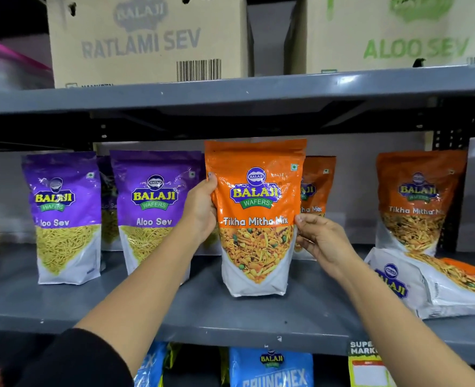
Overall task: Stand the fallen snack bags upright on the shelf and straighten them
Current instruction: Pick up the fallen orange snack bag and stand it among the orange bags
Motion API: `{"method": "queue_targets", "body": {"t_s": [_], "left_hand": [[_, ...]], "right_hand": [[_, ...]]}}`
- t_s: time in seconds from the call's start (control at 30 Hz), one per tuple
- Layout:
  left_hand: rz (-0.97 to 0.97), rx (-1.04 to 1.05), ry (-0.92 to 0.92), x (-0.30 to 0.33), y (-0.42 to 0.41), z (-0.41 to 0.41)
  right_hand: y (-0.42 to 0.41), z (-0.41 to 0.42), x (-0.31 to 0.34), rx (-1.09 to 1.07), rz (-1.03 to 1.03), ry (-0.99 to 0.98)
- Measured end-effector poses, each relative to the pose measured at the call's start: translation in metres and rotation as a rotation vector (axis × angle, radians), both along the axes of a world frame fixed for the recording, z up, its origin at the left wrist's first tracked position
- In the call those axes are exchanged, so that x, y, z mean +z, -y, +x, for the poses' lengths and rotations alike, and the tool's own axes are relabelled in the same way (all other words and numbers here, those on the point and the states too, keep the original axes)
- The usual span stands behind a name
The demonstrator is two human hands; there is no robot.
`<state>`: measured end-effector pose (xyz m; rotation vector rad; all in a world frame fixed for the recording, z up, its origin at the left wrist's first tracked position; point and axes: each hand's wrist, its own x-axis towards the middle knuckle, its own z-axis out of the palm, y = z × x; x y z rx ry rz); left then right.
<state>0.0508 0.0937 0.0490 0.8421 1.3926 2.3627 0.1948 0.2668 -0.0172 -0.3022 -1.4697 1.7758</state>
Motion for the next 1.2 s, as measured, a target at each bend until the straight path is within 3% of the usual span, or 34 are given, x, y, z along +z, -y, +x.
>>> {"method": "queue_targets", "body": {"t_s": [0.37, 0.5, 0.6, 0.67, 0.77, 0.87, 0.93, 1.03, 1.13, 1.2], "left_hand": [[0.011, -0.051, 0.073, -0.033, -0.028, -0.021], [-0.001, 0.171, 0.068, -0.051, -0.028, -0.019], [0.120, 0.386, 0.035, -0.055, -0.027, -0.003], [0.218, 0.481, -0.045, -0.053, -0.023, 0.020], [0.365, 0.540, -0.310, -0.047, -0.021, 0.060], [0.449, 0.413, -0.598, -0.042, -0.040, 0.092], [0.346, 0.222, -0.666, -0.038, -0.065, 0.118], [0.050, -0.020, -0.607, -0.037, -0.123, 0.148], [-0.363, -0.207, -0.395, -0.039, -0.187, 0.159], [-0.523, -0.338, -0.169, -0.047, -0.219, 0.162]], "right_hand": [[-0.004, -0.020, -0.033, -0.125, 0.126, 0.019], [-0.003, -0.019, -0.036, -0.110, 0.114, 0.022], [0.000, -0.015, -0.034, -0.118, 0.103, 0.023], [0.003, -0.005, -0.034, -0.152, 0.059, -0.026], [0.010, 0.027, -0.033, -0.199, 0.002, -0.130], [0.013, 0.076, -0.024, -0.284, 0.012, -0.252], [0.007, 0.110, -0.020, -0.457, 0.027, -0.334], [-0.010, 0.149, -0.025, -0.779, -0.029, -0.421], [-0.030, 0.168, -0.042, -0.967, -0.187, -0.344], [-0.042, 0.174, -0.055, -1.020, -0.293, -0.282]]}}
